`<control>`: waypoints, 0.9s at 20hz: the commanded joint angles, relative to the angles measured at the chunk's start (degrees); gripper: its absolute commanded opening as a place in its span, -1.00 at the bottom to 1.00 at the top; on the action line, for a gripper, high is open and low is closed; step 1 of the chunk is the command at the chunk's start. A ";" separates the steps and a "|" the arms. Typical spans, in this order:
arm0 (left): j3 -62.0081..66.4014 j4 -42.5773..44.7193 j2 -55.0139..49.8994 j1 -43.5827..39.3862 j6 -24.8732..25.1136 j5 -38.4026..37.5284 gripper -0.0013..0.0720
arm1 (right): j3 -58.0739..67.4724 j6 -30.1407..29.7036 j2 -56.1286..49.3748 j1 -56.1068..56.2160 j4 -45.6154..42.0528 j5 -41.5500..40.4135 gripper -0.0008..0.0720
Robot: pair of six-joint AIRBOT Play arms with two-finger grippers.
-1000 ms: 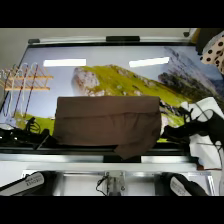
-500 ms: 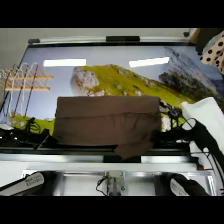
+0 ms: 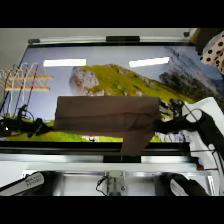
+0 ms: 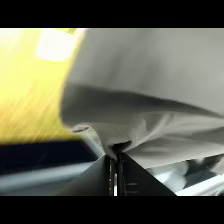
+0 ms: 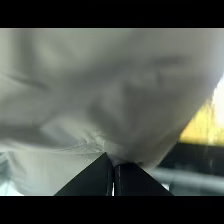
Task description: Fold the shirts.
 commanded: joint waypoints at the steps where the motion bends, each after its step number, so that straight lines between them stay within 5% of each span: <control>1: 10.75 -6.21 -0.72 -2.34 -5.57 2.56 -0.88 | 12.52 1.88 -5.42 0.02 -1.20 -3.06 -0.79; 10: 36.89 -6.21 -27.12 -15.96 -15.78 9.29 -0.87 | 40.68 4.85 -34.58 0.09 3.02 -6.91 -0.77; 11: 37.92 -6.23 -29.22 -16.37 -17.22 9.01 -0.73 | 40.96 4.81 -36.02 0.09 3.61 -6.86 -0.48; 12: 38.27 -6.29 -30.42 -16.52 -18.29 8.66 -0.27 | 40.96 4.20 -36.72 0.07 3.78 -6.75 0.16; 13: 38.29 -6.40 -30.95 -16.52 -18.40 7.74 0.50 | 40.98 1.33 -36.70 0.04 3.76 -5.99 0.60; 14: 38.32 -6.40 -30.86 -16.15 -17.33 6.14 0.82 | 41.44 -1.40 -36.17 -0.42 3.19 -3.87 0.65; 15: 38.66 -6.40 -30.58 -15.54 -15.93 4.24 0.82 | 42.42 -2.47 -35.58 -1.09 1.31 -0.68 0.88; 18: 40.54 -6.40 -28.79 -13.29 -15.82 -0.83 0.81 | 44.50 -4.61 -35.19 -5.14 -3.48 9.64 0.92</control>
